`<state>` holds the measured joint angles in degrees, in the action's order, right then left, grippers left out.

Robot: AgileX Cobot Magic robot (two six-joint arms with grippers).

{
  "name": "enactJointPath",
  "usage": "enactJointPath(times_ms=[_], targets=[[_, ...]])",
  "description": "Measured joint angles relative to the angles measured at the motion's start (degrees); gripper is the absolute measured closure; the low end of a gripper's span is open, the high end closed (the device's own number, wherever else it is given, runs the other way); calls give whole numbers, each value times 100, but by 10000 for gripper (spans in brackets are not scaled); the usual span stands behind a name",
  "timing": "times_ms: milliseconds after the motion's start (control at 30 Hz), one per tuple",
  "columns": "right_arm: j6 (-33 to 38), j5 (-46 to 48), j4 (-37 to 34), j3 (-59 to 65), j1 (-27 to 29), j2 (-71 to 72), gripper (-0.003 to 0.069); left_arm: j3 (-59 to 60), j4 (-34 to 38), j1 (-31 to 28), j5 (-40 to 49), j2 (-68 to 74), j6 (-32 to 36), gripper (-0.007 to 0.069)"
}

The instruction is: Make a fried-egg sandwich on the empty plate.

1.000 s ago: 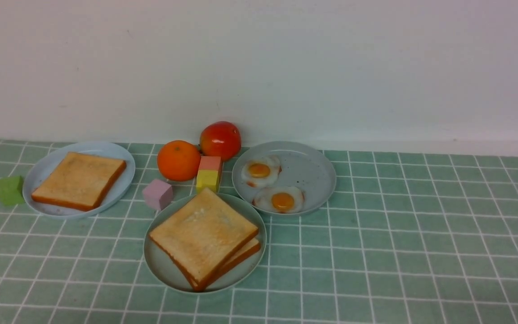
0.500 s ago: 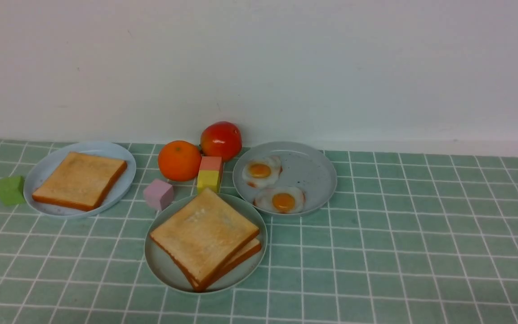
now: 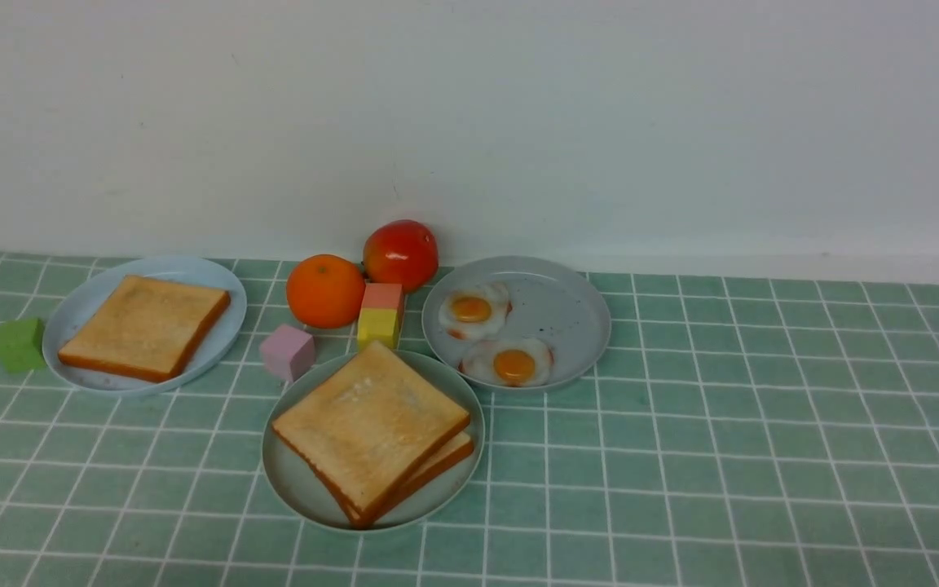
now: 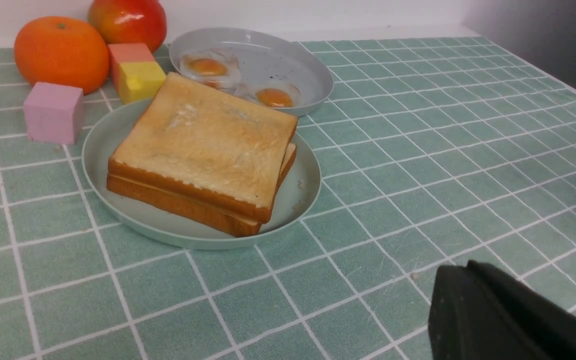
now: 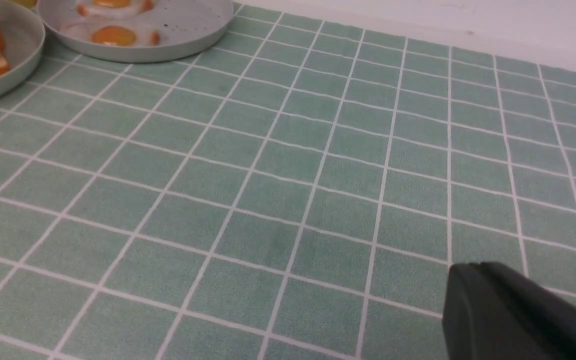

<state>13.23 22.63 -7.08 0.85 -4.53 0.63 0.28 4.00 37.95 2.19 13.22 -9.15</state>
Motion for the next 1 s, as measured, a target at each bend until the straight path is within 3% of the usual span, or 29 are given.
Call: enactJointPath(times_ms=[467,633,700,733,833,1000], targets=[[11,2,0,0,0,0,643,0,-66,-42,-27,0,0,617],[11,2,0,0,0,0,637,0,-61,-1058,5,-142,0,638],[11,2,0,0,0,0,635,47,-61,-1983,248,-526,0,638],[11,2,0,0,0,0,635,47,-61,-1983,275,-526,0,638],[11,2,0,0,0,0,629,123,-61,-3097,914,-1257,0,638],[11,2,-2,0,0,0,627,152,-31,-3686,1912,-1379,0,638]])
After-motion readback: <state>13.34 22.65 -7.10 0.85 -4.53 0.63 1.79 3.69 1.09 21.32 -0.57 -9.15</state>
